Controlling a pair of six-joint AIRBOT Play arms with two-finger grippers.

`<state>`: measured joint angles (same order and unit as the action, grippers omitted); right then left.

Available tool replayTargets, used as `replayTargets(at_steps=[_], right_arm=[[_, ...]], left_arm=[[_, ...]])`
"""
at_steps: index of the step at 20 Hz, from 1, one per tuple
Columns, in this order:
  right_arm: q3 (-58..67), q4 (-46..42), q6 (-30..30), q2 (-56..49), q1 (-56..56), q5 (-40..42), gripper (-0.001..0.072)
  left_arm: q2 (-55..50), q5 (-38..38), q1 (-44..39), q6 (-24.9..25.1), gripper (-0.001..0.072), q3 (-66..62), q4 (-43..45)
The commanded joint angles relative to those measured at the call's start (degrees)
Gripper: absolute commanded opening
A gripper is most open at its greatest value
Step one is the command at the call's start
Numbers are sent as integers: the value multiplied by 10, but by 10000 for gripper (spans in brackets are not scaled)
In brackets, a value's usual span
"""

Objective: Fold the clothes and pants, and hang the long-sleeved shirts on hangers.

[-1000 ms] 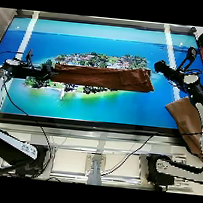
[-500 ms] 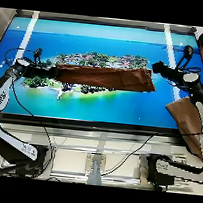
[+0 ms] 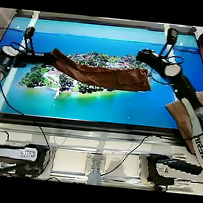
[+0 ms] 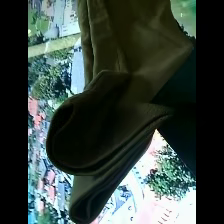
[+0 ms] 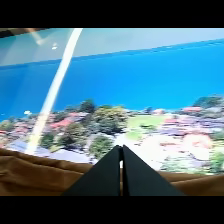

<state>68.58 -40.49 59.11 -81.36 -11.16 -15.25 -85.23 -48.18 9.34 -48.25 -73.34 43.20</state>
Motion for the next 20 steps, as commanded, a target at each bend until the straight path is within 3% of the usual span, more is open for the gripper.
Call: replayTargets(at_steps=[1, 10, 13, 20], right_arm=[[28, 6, 65, -47, -66, -10, 14], [233, -20, 172, -281, -158, -229, 13], [282, -27, 208, -336, -185, -246, 13], [314, -65, 212, -349, -216, -250, 15]], left_arm=[[53, 9, -31, 12, 15, -1, -2], [144, 13, -100, 11, 16, -1, -6], [144, 16, -118, 12, 16, 0, -48], [135, 81, -167, 12, 16, 0, -49]])
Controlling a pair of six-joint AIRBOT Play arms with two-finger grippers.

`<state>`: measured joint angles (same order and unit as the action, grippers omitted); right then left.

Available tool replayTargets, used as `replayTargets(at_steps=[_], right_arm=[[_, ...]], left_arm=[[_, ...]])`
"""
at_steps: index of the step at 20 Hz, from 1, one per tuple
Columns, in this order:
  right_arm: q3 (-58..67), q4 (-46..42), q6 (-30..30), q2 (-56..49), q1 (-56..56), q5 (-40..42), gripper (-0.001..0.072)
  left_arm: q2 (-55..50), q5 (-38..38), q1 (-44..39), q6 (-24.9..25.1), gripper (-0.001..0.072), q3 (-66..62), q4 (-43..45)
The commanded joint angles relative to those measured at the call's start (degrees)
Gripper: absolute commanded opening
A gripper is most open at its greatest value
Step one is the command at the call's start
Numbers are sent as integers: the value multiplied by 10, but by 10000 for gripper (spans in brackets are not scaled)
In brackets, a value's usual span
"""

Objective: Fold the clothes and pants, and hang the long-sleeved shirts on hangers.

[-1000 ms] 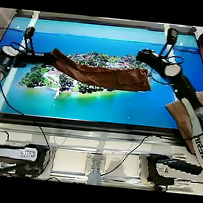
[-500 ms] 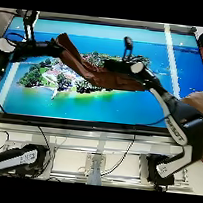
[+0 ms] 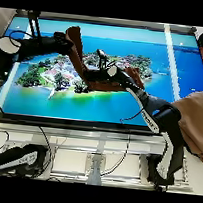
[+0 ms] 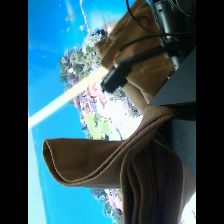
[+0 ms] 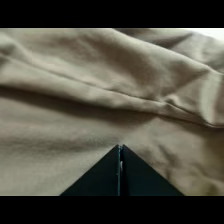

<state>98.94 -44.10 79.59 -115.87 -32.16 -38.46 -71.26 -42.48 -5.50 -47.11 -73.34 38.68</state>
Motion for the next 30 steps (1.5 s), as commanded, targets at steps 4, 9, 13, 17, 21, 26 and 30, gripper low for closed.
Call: replayTargets(at_steps=[4, 9, 13, 17, 21, 26, 30], right_arm=[[10, -179, 14, 42, 52, -136, 14], [10, -362, 62, 173, 178, -260, 15], [10, -383, 51, 293, 271, -275, 16], [10, -383, 51, 359, 324, -267, 16], [6, -385, 52, 366, 336, -287, 17], [-14, -394, 47, 365, 336, -280, 17], [-16, -479, 0, 339, 346, -282, 15]], left_arm=[[-43, 44, -64, 0, 16, 0, -29], [-109, 201, -196, 0, 15, -1, -138], [-166, 396, -329, -3, 15, -3, -139], [-251, 425, -408, -59, 15, -70, -139], [-329, 419, -426, -71, 173, -122, -139], [-328, 385, -418, -75, 697, -122, -138], [-295, 381, -379, -75, 696, -122, -138]])
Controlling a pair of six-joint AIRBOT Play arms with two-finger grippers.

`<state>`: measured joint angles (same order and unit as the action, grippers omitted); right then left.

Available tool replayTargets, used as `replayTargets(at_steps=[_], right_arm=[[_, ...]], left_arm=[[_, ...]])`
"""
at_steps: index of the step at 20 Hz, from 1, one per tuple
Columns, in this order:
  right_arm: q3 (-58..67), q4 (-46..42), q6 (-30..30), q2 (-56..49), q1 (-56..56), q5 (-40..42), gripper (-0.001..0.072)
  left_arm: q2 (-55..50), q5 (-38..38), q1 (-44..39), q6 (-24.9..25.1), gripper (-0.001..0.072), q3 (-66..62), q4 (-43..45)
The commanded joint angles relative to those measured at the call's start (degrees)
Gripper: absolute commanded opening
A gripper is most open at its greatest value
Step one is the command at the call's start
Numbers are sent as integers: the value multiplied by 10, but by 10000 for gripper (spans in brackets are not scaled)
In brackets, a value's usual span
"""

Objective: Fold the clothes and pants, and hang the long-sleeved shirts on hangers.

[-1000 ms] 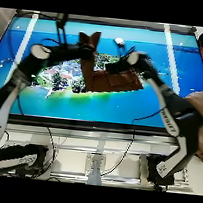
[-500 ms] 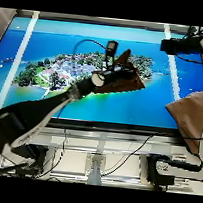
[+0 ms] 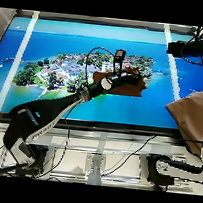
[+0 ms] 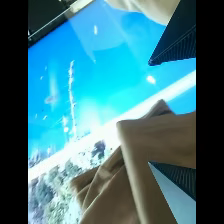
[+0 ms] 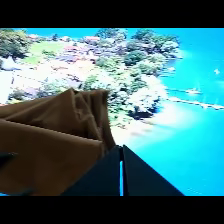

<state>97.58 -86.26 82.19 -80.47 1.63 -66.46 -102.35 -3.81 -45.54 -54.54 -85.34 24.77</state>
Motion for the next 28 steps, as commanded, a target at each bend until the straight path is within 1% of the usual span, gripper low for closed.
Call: replayTargets(at_steps=[1, 2, 3, 4, 5, 6, 7, 8, 9, 10, 11, 14, 15, 16, 17, 18, 20, 23, 25, 28], right_arm=[[-3, -58, -26, -31, 23, -14, 15], [-3, -43, -33, -51, 42, -38, 15], [-9, 9, -62, -73, 66, -57, 15], [-26, 109, -119, -91, 92, -66, 14], [-43, 228, -201, -109, 115, -92, 15], [-57, 325, -269, -127, 132, -127, 15], [-65, 392, -309, -147, 141, -158, 16], [-67, 422, -321, -164, 144, -170, 58], [-67, 429, -321, -179, 141, -168, 281], [-67, 420, -321, -191, 136, -160, 520], [-67, 397, -322, -201, 125, -151, 566], [-67, 285, -322, -223, 81, -126, 588], [-67, 261, -321, -231, 66, -110, 588], [-67, 247, -301, -238, 56, -88, 587], [-66, 232, -264, -244, 46, -53, 588], [-66, 232, -249, -250, 39, -29, 587], [-64, 227, -239, -260, 25, 3, 588], [-62, 168, -175, -263, 16, 79, 587], [-50, 160, -165, -265, 17, 94, 582], [-28, 164, -110, -280, 19, 88, 581]], left_arm=[[29, -11, 36, -1, 696, -2, 1], [44, -26, 53, -1, 696, -2, 1], [58, -43, 71, -1, 696, -2, 1], [73, -63, 90, -1, 692, -2, 1], [86, -80, 107, -1, 692, -2, 1], [98, -95, 125, -1, 692, -2, 1], [107, -108, 140, -1, 691, -2, 0], [113, -113, 152, -1, 691, -2, 0], [117, -118, 162, -1, 691, -2, 0], [120, -123, 171, -1, 691, -2, 0], [121, -127, 177, -1, 691, -2, 0], [120, -146, 182, -2, 691, -2, 0], [120, -147, 182, -1, 691, -2, 0], [120, -147, 182, -1, 691, -2, 0], [120, -147, 182, -1, 691, -2, 0], [120, -147, 182, -1, 691, -1, 1], [120, -147, 183, -1, 691, -1, 1], [120, -147, 183, -1, 691, -1, 1], [120, -147, 183, -1, 691, -1, 1], [120, -147, 183, -1, 691, -1, 1]])
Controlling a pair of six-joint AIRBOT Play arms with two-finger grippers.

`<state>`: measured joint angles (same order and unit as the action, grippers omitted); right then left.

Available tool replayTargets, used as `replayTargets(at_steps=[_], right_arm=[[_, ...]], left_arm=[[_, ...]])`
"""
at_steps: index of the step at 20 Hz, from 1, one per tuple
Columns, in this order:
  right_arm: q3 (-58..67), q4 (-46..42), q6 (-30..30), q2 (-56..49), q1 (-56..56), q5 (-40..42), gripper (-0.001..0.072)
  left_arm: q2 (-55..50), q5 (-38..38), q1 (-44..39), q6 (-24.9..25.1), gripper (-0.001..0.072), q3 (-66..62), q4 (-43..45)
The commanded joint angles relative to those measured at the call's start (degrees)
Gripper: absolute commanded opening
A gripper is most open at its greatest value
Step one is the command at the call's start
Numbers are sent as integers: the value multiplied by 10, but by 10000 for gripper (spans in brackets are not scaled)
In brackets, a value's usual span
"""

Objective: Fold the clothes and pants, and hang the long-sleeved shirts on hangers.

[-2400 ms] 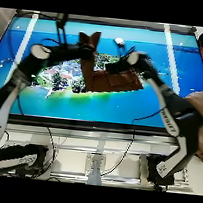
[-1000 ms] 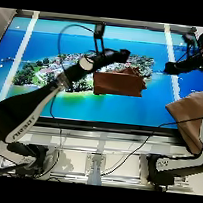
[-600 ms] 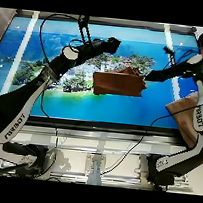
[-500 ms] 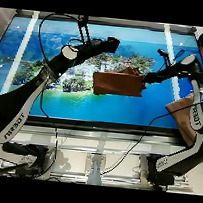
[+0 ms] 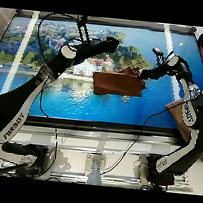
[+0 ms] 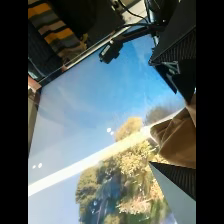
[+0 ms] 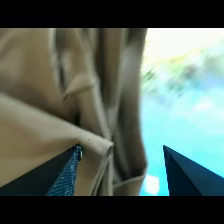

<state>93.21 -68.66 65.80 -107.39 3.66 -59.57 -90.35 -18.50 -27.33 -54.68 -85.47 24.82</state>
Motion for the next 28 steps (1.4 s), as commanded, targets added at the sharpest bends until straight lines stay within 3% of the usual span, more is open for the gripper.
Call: replayTargets(at_steps=[1, 8, 11, 12, 13, 18, 19, 21, 23, 24, 25, 26, 28], right_arm=[[18, -3, 57, -17, 0, 11, 580], [20, 30, 39, -45, 10, -97, 539], [31, 14, 23, -38, 21, -87, 535], [51, -1, 28, -38, 25, -83, 383], [75, -9, 42, -37, 31, -93, 4], [159, -1, 43, -30, 74, -221, 14], [156, 27, 9, -31, 88, -262, 13], [122, 199, -94, -33, 128, -352, 12], [84, 311, -115, -36, 155, -375, 16], [67, 313, -114, -36, 158, -368, 119], [51, 301, -114, -36, 155, -358, 340], [33, 289, -114, -36, 146, -340, 458], [11, 234, -126, -36, 117, -285, 517]], left_arm=[[0, 0, 1, 0, 691, 0, 0], [0, 0, 0, 0, 691, 0, 0], [0, 0, 0, 0, 691, 0, 0], [0, 0, 1, 0, 690, 0, 0], [0, 0, 1, 0, 691, 0, 0], [0, 0, 0, 0, 691, 0, 0], [0, 0, 0, 0, 691, 0, 0], [0, -3, 0, 0, 691, 0, 0], [0, -2, 0, 0, 691, 0, 0], [0, -2, 0, 0, 691, 0, 0], [0, -2, 0, 0, 691, 0, 0], [0, -2, 0, 0, 691, 0, 0], [0, -2, 0, 0, 690, 0, 0]])
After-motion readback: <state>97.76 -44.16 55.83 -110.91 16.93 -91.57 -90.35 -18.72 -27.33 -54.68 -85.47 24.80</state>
